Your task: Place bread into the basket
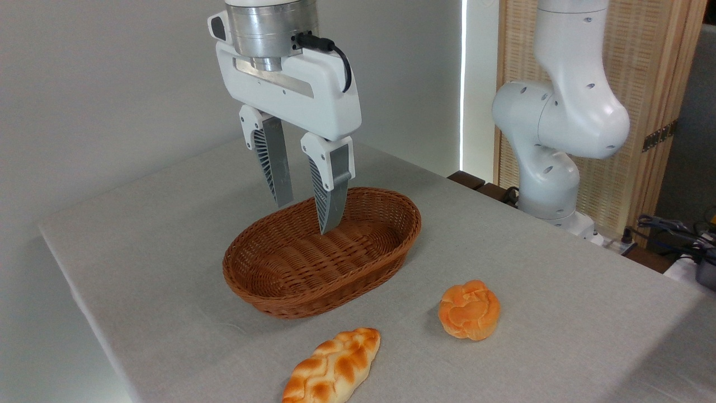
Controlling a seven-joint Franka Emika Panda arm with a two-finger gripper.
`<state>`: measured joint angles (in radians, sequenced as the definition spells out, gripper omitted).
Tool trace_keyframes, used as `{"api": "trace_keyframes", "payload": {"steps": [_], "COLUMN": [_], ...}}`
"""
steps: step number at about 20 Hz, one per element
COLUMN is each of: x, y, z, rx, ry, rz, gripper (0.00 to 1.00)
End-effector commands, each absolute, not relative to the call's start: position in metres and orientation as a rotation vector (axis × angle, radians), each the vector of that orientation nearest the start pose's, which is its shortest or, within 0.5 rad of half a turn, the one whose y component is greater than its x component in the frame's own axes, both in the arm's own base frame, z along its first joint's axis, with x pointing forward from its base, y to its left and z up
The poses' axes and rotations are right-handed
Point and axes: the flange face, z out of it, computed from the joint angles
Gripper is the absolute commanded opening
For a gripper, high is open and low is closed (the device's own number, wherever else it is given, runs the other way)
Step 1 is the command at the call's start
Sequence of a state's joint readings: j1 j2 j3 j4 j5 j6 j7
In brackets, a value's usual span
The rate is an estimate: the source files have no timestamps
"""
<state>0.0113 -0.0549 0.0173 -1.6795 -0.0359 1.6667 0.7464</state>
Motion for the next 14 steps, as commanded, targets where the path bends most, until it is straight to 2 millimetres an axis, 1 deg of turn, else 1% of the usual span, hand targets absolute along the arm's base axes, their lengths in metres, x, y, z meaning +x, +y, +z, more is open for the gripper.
{"api": "trace_keyframes", "payload": {"steps": [1, 9, 11, 12, 13, 14], "x": [0.543, 0.543, 0.548, 0.551, 0.555, 0.557], "y": [0.015, 0.015, 0.016, 0.016, 0.017, 0.018], "z": [0.616, 0.614, 0.610, 0.603, 0.584, 0.569], "rx": [-2.964, -2.962, -2.959, -2.951, -2.951, -2.943], "ry": [1.119, 1.125, 1.121, 1.122, 1.118, 1.111], "rz": [-0.073, -0.071, -0.084, -0.085, -0.076, -0.095], "gripper": [1.00, 1.00, 1.00, 1.00, 1.00, 1.00]}}
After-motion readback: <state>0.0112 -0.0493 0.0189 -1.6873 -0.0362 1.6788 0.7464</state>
